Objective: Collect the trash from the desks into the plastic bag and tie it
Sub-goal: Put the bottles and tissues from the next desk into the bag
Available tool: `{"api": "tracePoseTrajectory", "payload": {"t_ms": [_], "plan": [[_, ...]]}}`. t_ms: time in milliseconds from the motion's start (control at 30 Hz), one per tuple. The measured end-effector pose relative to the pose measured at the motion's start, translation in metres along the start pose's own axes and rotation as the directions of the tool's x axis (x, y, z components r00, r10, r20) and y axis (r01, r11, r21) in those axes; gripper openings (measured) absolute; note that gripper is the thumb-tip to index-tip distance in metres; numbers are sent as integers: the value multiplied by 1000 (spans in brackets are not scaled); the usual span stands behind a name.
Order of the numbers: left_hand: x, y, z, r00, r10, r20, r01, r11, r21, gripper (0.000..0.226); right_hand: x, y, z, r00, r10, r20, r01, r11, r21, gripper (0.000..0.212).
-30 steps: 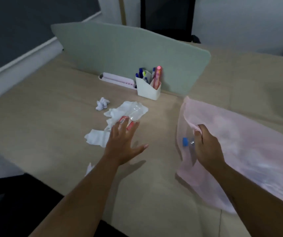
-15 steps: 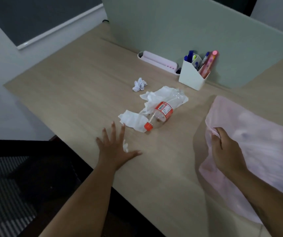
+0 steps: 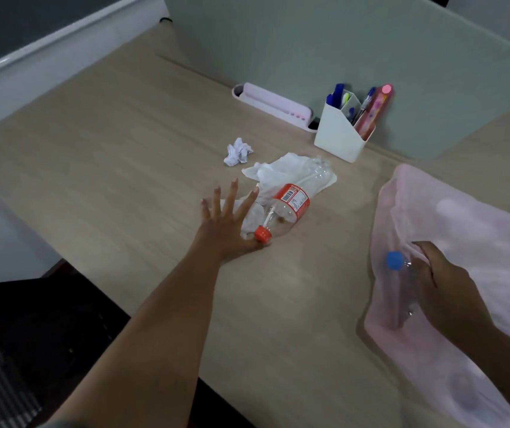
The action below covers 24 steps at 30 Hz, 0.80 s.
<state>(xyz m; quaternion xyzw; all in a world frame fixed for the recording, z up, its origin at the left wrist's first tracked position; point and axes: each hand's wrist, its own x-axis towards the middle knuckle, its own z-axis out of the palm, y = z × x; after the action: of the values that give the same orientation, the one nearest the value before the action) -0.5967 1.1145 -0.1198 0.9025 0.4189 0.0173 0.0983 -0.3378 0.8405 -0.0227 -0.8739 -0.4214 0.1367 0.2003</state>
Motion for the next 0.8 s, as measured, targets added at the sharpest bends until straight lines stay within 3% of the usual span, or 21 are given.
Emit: {"api": "tracePoseTrajectory", "payload": {"t_ms": [200,333,500,667,800], "plan": [[14,9,-2,995,70,75,-74,996,51,94,2,2,6,999,-48,-5,48,999,-1,40],[5,18,-9,996,12,-87,-15,999,-38,55,4,3,8,998,-57,-18,57,998,-4,33],[-12,27,-22,995,17,-100,-16,1000,16,19,4,6,-3,995,-54,-78,52,998,-33,26],[-28,20,-42,993,-83,-87,81,996,-31,21,1,3,-19,995,-4,-102,0,999,-36,27],[-27,33,-69,984,-80,-157,64,993,-103,25,-8,0,-36,951,39,-307,-60,996,-60,19]]}}
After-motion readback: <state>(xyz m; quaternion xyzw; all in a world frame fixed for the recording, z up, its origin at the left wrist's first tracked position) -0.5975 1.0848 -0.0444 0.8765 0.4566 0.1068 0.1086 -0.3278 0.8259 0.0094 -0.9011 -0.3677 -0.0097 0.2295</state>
